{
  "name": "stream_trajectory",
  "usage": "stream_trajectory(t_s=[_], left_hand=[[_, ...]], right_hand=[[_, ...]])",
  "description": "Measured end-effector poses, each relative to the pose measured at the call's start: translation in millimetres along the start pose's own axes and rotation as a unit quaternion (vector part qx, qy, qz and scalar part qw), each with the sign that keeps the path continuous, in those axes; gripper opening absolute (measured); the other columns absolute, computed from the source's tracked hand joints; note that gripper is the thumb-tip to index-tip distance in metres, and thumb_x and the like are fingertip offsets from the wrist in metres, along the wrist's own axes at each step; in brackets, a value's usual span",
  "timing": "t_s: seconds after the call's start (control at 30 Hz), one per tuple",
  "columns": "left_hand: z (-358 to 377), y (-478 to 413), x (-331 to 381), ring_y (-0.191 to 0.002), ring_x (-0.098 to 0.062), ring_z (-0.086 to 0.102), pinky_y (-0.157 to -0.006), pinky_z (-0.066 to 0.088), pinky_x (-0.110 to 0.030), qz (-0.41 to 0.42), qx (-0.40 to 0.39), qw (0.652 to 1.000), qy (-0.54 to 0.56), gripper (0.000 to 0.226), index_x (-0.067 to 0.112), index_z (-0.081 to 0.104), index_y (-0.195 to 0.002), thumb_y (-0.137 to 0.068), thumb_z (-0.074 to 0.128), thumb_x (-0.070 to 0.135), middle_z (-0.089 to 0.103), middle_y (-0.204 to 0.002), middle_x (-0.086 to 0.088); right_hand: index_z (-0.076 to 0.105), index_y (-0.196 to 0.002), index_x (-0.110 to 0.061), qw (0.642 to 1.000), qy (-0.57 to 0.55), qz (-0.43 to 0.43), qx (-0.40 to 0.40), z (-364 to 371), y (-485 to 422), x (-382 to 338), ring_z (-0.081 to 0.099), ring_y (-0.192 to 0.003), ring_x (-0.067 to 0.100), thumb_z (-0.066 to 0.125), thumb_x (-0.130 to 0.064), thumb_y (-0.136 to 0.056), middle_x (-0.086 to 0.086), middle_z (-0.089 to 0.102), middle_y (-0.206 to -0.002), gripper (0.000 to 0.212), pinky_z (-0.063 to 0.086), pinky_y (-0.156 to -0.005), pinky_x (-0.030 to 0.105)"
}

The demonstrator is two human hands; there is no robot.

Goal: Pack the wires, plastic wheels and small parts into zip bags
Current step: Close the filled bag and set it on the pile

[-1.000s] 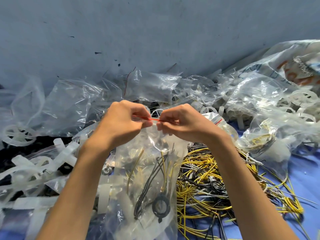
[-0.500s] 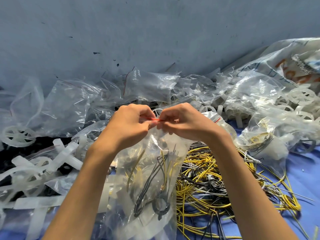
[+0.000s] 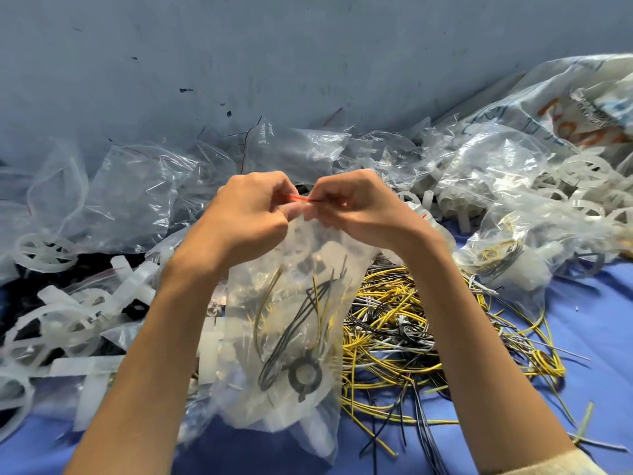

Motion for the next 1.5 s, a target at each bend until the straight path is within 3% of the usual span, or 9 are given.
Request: stream_trajectory(t_s=[0.27, 0.43, 0.53, 0.6, 0.7, 0.97, 1.13, 1.33, 1.5], left_hand=[[-13.0, -6.2, -15.2, -0.074, -0.017, 0.049, -0.068, 0.036, -0.027, -0.056, 0.088, 0.993, 0.05, 0.008, 0.02, 0.056, -0.087, -0.094, 0.054, 0.018, 0.056, -0.073, 0.008], [-33.6, -3.0, -17.6, -0.058, 0.003, 0.042, -0.053, 0.032, -0.009, -0.052, 0.237, 0.96, 0.14, 0.01, 0.022, 0.052, -0.088, -0.097, 0.049, 0.02, 0.047, -0.07, 0.016], [-41.1, -0.7, -17.3, -0.057, 0.004, 0.039, -0.058, 0.033, -0.011, -0.042, 0.308, 0.921, 0.235, 0.023, 0.027, 0.046, -0.079, -0.099, 0.046, 0.016, 0.044, -0.071, 0.013], [-38.3, -0.2, -15.4, -0.057, 0.006, 0.042, -0.06, 0.034, -0.009, -0.036, 0.304, 0.913, 0.269, 0.024, 0.028, 0.046, -0.078, -0.098, 0.048, 0.014, 0.046, -0.073, 0.012], [-27.5, -2.7, -9.9, -0.061, 0.012, 0.048, -0.063, 0.037, -0.006, -0.027, 0.242, 0.938, 0.249, 0.012, 0.025, 0.054, -0.087, -0.095, 0.055, 0.016, 0.053, -0.078, 0.013], [-26.9, -5.3, -21.7, -0.105, -0.003, 0.047, -0.076, 0.031, 0.003, -0.079, 0.211, 0.958, 0.176, 0.03, 0.023, 0.054, -0.122, -0.093, 0.056, 0.03, 0.051, -0.124, 0.001], [-25.4, -7.2, -22.0, -0.107, -0.007, 0.051, -0.09, 0.038, -0.017, -0.08, 0.188, 0.956, 0.21, 0.015, 0.028, 0.054, -0.107, -0.092, 0.056, 0.028, 0.053, -0.124, -0.002], [-15.0, -7.6, -20.2, -0.108, -0.006, 0.05, -0.089, 0.037, -0.018, -0.076, 0.147, 0.965, 0.202, 0.012, 0.03, 0.055, -0.104, -0.093, 0.055, 0.029, 0.051, -0.123, 0.001], [-13.1, -8.6, -21.1, -0.106, -0.004, 0.05, -0.08, 0.035, -0.011, -0.078, 0.134, 0.968, 0.197, 0.01, 0.031, 0.055, -0.103, -0.093, 0.055, 0.03, 0.048, -0.122, 0.003]], right_hand=[[0.061, -0.106, -0.014, 0.992, -0.071, 0.105, 0.022, -9.2, 1.1, 24.8, 0.062, -0.075, 0.005, 0.066, -0.036, -0.087, 0.001, 0.067, -0.089, 0.03, 0.05, -0.065, 0.029], [0.03, -0.145, -0.022, 0.921, -0.163, 0.228, -0.269, 34.6, 26.2, 33.0, 0.058, -0.116, 0.017, 0.074, -0.078, -0.038, 0.001, 0.05, -0.137, 0.129, 0.055, -0.089, 0.042], [0.069, -0.095, -0.037, 0.91, -0.135, 0.183, -0.347, 54.7, 29.0, 22.8, 0.064, -0.086, -0.003, 0.074, -0.067, -0.06, -0.02, 0.069, -0.092, 0.047, 0.057, -0.075, 0.029], [0.07, -0.084, -0.025, 0.936, -0.121, 0.139, -0.301, 55.3, 18.8, 20.7, 0.067, -0.07, 0.006, 0.069, -0.035, -0.083, -0.011, 0.07, -0.075, 0.011, 0.055, -0.063, 0.027], [0.06, -0.101, 0.005, 0.952, -0.128, 0.151, -0.234, 47.2, 14.1, 30.4, 0.067, -0.081, 0.035, 0.067, -0.03, -0.078, 0.023, 0.069, -0.093, 0.043, 0.057, -0.07, 0.042], [0.053, -0.071, -0.015, 0.96, -0.149, 0.166, 0.168, -70.3, 36.8, 71.1, 0.048, -0.043, -0.002, 0.061, -0.014, -0.09, -0.013, 0.053, -0.048, 0.021, 0.042, -0.044, 0.014], [0.052, -0.075, -0.023, 0.8, -0.026, 0.228, 0.554, -146.8, 84.1, 108.3, 0.058, -0.076, 0.016, 0.057, -0.026, -0.09, -0.002, 0.06, -0.08, 0.016, 0.047, -0.069, 0.034], [0.056, -0.08, -0.008, 0.808, 0.028, 0.531, 0.253, -111.3, 125.2, 172.2, 0.065, -0.088, 0.029, 0.053, -0.032, -0.095, 0.013, 0.067, -0.098, 0.029, 0.052, -0.089, 0.049], [0.062, -0.089, 0.003, 0.808, 0.11, 0.511, 0.272, -121.4, 116.4, 157.0, 0.068, -0.091, 0.03, 0.059, -0.033, -0.092, 0.016, 0.07, -0.088, 0.036, 0.052, -0.089, 0.047]])
Point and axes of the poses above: each hand's wrist, its own y-axis away from the middle knuckle, its own z-axis out of the palm, x = y × z, the point moved 7 cm from there along -y, towards the middle knuckle
